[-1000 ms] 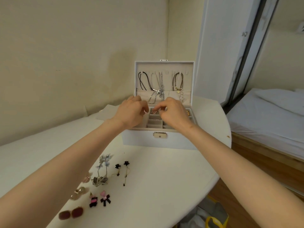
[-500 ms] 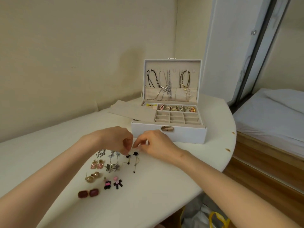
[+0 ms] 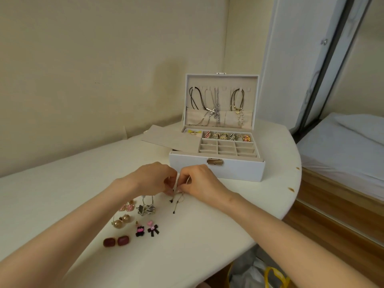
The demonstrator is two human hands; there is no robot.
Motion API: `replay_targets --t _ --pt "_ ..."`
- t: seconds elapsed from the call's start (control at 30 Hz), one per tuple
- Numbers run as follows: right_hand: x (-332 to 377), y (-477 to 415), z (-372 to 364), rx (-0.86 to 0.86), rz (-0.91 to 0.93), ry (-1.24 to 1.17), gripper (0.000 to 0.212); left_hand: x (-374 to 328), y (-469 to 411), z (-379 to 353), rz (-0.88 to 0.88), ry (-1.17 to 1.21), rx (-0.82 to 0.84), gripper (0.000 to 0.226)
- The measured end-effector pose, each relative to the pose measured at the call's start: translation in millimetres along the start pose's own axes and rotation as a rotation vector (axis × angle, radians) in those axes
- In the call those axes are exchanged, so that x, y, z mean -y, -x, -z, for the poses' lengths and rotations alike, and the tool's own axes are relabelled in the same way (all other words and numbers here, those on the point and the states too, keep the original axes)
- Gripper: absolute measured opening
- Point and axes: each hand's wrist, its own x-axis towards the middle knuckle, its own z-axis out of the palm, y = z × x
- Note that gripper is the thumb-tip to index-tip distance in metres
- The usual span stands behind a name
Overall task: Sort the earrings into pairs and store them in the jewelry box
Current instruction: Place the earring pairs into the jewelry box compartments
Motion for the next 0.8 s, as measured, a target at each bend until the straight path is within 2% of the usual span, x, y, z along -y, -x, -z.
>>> replay_targets --t 0.17,0.23,0.43,0.53,0.63,0.7,0.8 --pt "-3.0 5.0 5.4 0.04 0.023 0.114 0.014 -3.6 -4.0 4.9 -0.041 -0.023 -0.038 0.023" --pt "-5.1 6.4 8.1 0.046 0.002 0.104 0.016 -3.9 -6.3 8.1 -0.015 0.014 -0.043 0.029" --pt "-11.3 13.6 18.5 0.024 -0.021 0.079 0.016 -13.8 -9.6 15.9 -0.034 0.13 -0.099 0.028" --pt "-15.9 19.6 28.7 -0.076 -0.053 0.009 0.011 -21.2 -13.3 16.4 -0.071 0.198 -0.182 0.028" --pt "-20.8 24.9 47.0 -0.271 -0.094 -0.029 0.013 -30.7 -17.6 14.4 -0.118 0.286 -0.283 0.03" --pt "-25.9 26.6 59.1 -0.371 -0.118 0.098 0.02 -37.2 -22.7 10.5 -0.133 0.285 -0.333 0.034" --pt "-32.7 26.8 70.7 -0.37 -0.165 0.353 0.025 -45.9 -31.2 5.9 -0.067 0.359 -0.402 0.032"
